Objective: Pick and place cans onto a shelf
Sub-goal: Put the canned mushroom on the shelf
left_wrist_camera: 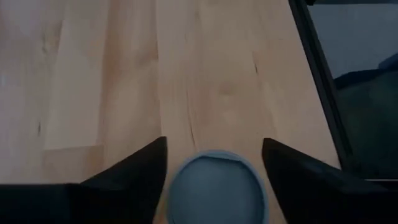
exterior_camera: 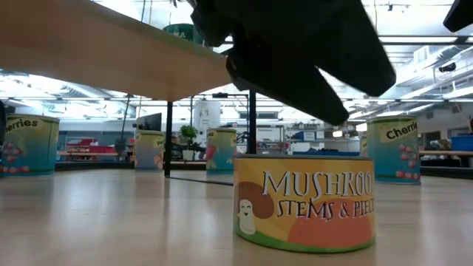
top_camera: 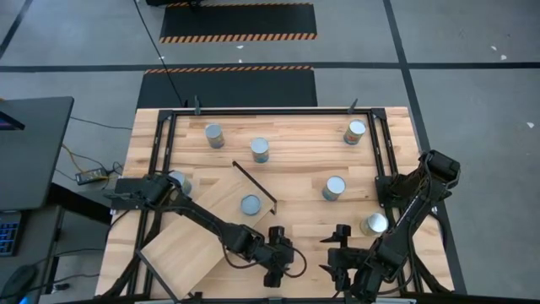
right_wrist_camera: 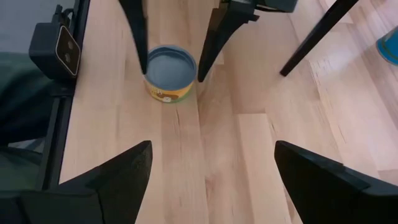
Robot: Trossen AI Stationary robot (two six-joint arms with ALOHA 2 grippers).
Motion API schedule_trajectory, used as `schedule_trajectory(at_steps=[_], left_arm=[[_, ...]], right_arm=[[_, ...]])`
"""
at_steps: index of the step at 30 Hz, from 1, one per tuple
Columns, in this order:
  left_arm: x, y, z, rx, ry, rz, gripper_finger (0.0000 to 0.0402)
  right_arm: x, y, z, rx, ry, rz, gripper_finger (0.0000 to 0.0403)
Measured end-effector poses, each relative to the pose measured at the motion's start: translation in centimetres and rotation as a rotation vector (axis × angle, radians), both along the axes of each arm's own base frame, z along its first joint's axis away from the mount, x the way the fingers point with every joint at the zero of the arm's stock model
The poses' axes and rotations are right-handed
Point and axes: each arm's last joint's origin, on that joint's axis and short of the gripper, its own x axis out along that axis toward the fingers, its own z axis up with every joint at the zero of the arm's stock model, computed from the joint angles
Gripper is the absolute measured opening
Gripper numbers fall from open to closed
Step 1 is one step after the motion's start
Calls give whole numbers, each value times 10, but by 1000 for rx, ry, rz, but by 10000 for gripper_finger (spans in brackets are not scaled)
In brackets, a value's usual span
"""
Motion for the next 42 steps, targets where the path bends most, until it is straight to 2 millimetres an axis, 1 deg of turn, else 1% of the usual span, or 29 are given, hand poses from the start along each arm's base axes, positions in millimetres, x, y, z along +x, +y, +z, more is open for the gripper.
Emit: schedule_trajectory(at_steps=[3, 5, 8, 11, 14, 17, 19, 25, 29, 32, 36, 42], left_arm=[[-1, -2, 0, -1, -6, -6, 222], [-2, -4, 0, -6, -2, -14, 215], [-1, -5, 2, -22, -19, -5, 234], [1, -2, 6, -42, -39, 14, 275], [2, 1, 6, -36, -32, 22, 317], [1, 2, 4, -31, -8, 19, 345], [-1, 2, 3, -18, 7, 21, 350], [-11, -11, 3, 31, 14, 1, 352], [-14, -17, 4, 55, -7, 11, 352], [-16, -16, 1, 87, -11, 40, 352], [-19, -10, -12, 72, 8, 71, 353], [-19, -12, -15, 47, -7, 46, 353]], right_arm=[[0, 0, 0, 0, 0, 0, 346], [0, 0, 0, 0, 0, 0, 346], [0, 0, 0, 0, 0, 0, 346], [0, 0, 0, 0, 0, 0, 346], [0, 0, 0, 2, -2, 0, 346], [0, 0, 0, 4, -2, 0, 346], [0, 0, 0, 7, -4, -3, 346], [1, 1, 0, 19, -10, -7, 346], [1, 1, 0, 18, -10, -7, 346], [1, 1, 0, 18, -10, -6, 346], [1, 1, 0, 18, -10, -6, 346], [1, 1, 1, 15, -10, -2, 346]])
